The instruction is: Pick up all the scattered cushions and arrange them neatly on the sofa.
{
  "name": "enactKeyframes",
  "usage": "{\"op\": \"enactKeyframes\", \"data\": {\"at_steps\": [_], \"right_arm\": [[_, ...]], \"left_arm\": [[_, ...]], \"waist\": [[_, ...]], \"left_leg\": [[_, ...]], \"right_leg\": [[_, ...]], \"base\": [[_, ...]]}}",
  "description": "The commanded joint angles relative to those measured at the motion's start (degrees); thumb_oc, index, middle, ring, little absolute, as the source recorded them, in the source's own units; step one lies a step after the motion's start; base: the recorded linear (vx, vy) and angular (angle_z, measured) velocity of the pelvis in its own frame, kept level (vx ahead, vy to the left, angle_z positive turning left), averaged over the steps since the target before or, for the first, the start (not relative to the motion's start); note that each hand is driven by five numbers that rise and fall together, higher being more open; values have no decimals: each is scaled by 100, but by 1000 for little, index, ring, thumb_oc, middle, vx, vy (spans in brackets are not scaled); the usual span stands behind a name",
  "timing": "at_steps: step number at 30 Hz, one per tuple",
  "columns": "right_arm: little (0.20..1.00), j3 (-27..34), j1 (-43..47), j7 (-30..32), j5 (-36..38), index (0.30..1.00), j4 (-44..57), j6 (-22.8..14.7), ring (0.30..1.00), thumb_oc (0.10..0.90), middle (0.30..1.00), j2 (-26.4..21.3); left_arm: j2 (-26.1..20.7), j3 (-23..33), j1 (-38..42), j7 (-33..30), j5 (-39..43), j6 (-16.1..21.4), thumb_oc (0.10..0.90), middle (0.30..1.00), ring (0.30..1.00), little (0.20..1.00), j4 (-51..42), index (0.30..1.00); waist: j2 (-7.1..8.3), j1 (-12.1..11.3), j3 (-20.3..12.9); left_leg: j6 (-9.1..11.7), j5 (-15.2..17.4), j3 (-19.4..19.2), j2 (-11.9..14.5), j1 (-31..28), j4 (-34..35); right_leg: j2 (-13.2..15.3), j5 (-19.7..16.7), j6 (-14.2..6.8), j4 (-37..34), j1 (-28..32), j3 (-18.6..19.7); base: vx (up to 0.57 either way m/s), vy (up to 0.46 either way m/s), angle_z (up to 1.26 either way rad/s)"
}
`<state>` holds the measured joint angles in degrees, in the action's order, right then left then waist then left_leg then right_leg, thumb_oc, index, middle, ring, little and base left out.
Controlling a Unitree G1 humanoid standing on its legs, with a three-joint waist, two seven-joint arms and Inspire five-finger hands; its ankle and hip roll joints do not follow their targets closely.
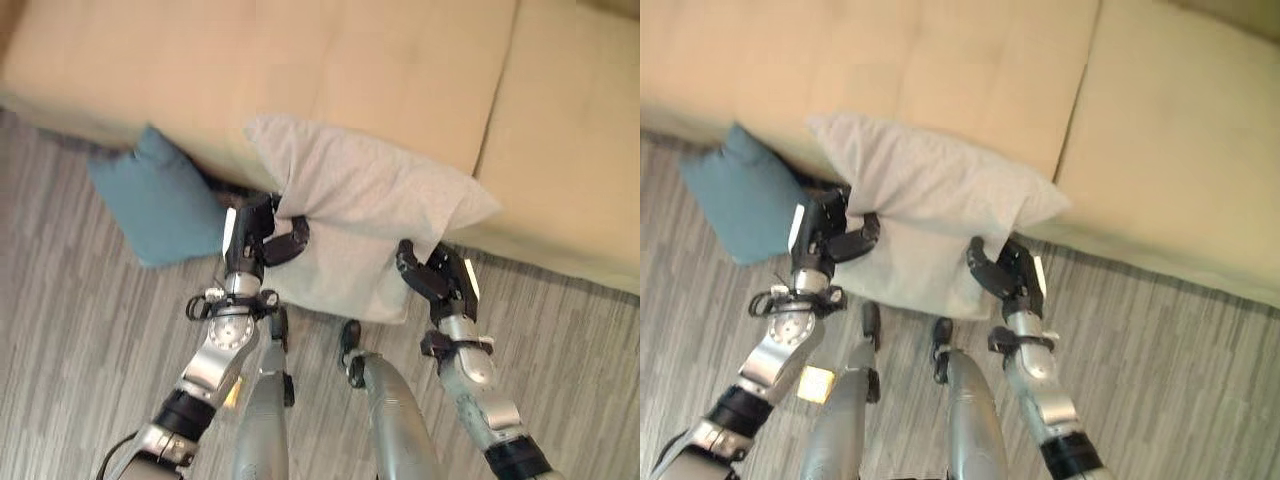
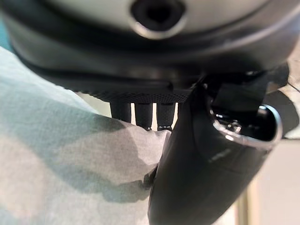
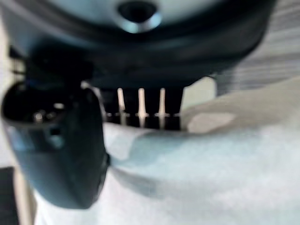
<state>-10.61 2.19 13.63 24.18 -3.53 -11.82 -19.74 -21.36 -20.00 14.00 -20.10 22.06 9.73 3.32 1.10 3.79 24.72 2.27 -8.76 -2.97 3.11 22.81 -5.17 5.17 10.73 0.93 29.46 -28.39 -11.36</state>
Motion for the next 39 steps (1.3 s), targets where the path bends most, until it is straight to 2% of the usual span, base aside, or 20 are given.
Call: {"op": "enactKeyframes", "data": {"at_steps": [1, 3, 4, 5, 6, 7, 10, 13, 18, 19, 20, 22, 25, 29, 32, 35, 39], "right_arm": [[300, 251, 242, -403, 36, 300, 873, -687, 300, 400, 300, 109], [300, 295, 149, -454, 70, 300, 907, -661, 300, 400, 300, 111], [300, 344, 2, -454, 22, 300, 969, -611, 300, 400, 300, 131], [300, 345, 2, -453, 22, 300, 971, -609, 300, 400, 300, 132], [300, 363, -85, -435, -21, 300, 1001, -597, 300, 400, 300, 150], [300, 385, -121, -432, -75, 300, 995, -576, 300, 400, 300, 136], [300, 466, -174, -368, -200, 300, 999, -544, 300, 400, 300, 149], [300, 509, -180, -366, -357, 300, 1062, -501, 300, 400, 300, 138], [300, 429, -111, -399, -576, 300, 1106, -351, 300, 400, 300, 202], [300, 414, -180, -430, -550, 300, 1119, -330, 300, 400, 300, 314], [300, 414, -182, -430, -551, 300, 1121, -329, 300, 400, 300, 315], [300, 385, -186, -455, -562, 300, 1104, -299, 300, 400, 300, 357], [300, 403, -188, -456, -600, 300, 1105, -297, 300, 400, 300, 311], [300, 429, -78, -436, -662, 300, 1112, -300, 300, 400, 300, 285], [300, 407, 3, -455, -673, 300, 1122, -305, 300, 400, 300, 275], [300, 400, -20, -452, -661, 300, 1138, -320, 300, 400, 300, 225], [300, 416, -106, -439, -600, 300, 1186, -342, 300, 400, 300, 178]], "left_arm": [[209, -177, -65, 502, 63, 778, 400, 300, 300, 300, -608, 300], [218, -148, -178, 520, 144, 761, 400, 300, 300, 300, -608, 300], [278, -162, -338, 526, 211, 701, 400, 300, 300, 300, -656, 300], [276, -163, -336, 526, 211, 701, 400, 300, 300, 300, -656, 300], [296, -182, -421, 501, 143, 689, 400, 300, 300, 300, -693, 300], [303, -166, -467, 494, 92, 676, 400, 300, 300, 300, -690, 300], [326, -118, -577, 466, 8, 618, 400, 300, 300, 300, -654, 300], [331, -117, -679, 512, -31, 578, 400, 300, 300, 300, -588, 300], [261, -75, -796, 486, -91, 489, 400, 300, 300, 300, -555, 300], [223, -55, -805, 474, -137, 450, 400, 300, 300, 300, -486, 300], [223, -56, -805, 474, -137, 451, 400, 300, 300, 300, -484, 300], [207, -53, -802, 485, -162, 432, 400, 300, 300, 300, -461, 300], [230, -30, -841, 533, -109, 413, 400, 300, 300, 300, -473, 300], [265, 23, -803, 554, -67, 431, 400, 300, 300, 300, -462, 300], [255, 42, -755, 605, -80, 458, 400, 300, 300, 300, -454, 300], [281, 25, -770, 614, -22, 488, 400, 300, 300, 300, -547, 300], [343, -49, -787, 627, 40, 463, 400, 300, 300, 300, -575, 300]], "waist": [[133, 281, -1062], [135, 287, -1140], [131, 267, -1269], [135, 271, -1282], [119, 216, -1391], [92, 187, -1462], [25, 102, -1599], [-11, 157, -1789], [-48, 107, -1720], [-63, 104, -1685], [-62, 99, -1679], [-50, 76, -1719], [-20, 70, -1774], [0, 25, -1736], [74, 14, -1744], [127, 36, -1794], [114, 86, -1842]], "left_leg": [[154, 1009, -183, -49, -336, -912], [169, 985, -162, -38, -398, -1058], [194, 998, 71, -118, -597, -1280], [192, 971, 72, -126, -587, -1257], [146, 1165, 359, -375, -741, -1010], [149, 1230, 531, -497, -835, -823], [156, 1165, 946, -816, -879, -492], [11, 1210, 849, -742, -1385, -145], [-257, 1303, 282, -557, -1871, 94], [-322, 1375, 98, -435, -2062, 209], [-323, 1376, 94, -435, -2075, 216], [-305, 1425, -22, -379, -2161, 321], [-285, 1456, -117, -357, -2266, 439], [-222, 1478, -258, -267, -2333, 479], [-184, 1566, -368, -246, -2423, 459], [-63, 1687, -305, -159, -2484, 308], [128, 1800, -245, 60, -2424, -187]], "right_leg": [[-259, -421, -396, -2270, 1597, 62], [-271, -418, -376, -2341, 1763, 96], [-289, -441, -377, -2408, 2044, 254], [-283, -457, -378, -2419, 2030, 251], [-309, -453, -406, -2423, 2173, 400], [-321, -436, -437, -2420, 2257, 491], [-385, -412, -515, -2332, 2400, 744], [-390, -356, -600, -2148, 2508, 967], [-273, -451, -906, -1250, 2235, 1251], [-113, -589, -1018, -1014, 2013, 1058], [-114, -587, -1019, -1014, 2021, 1062], [119, -649, -1008, -1459, 1984, 705], [279, -913, -1035, -2185, 1985, 360], [472, -1162, -1100, -2520, 1859, -227], [548, -1201, -1099, -2586, 1972, -332], [461, -1136, -1026, -2551, 2034, -145], [307, -982, -854, -2626, 2264, -203]], "base": [[136, -23, -18], [147, 17, -10], [99, 60, -8], [218, 135, -33], [201, 115, -43], [283, 156, -65], [196, 127, -57], [202, 164, -91], [84, 165, -100], [55, 84, -148], [53, 25, -90], [57, -45, -39], [82, -76, -47], [71, -135, -14], [120, -213, -10], [142, -205, -6], [168, -255, 3]]}}
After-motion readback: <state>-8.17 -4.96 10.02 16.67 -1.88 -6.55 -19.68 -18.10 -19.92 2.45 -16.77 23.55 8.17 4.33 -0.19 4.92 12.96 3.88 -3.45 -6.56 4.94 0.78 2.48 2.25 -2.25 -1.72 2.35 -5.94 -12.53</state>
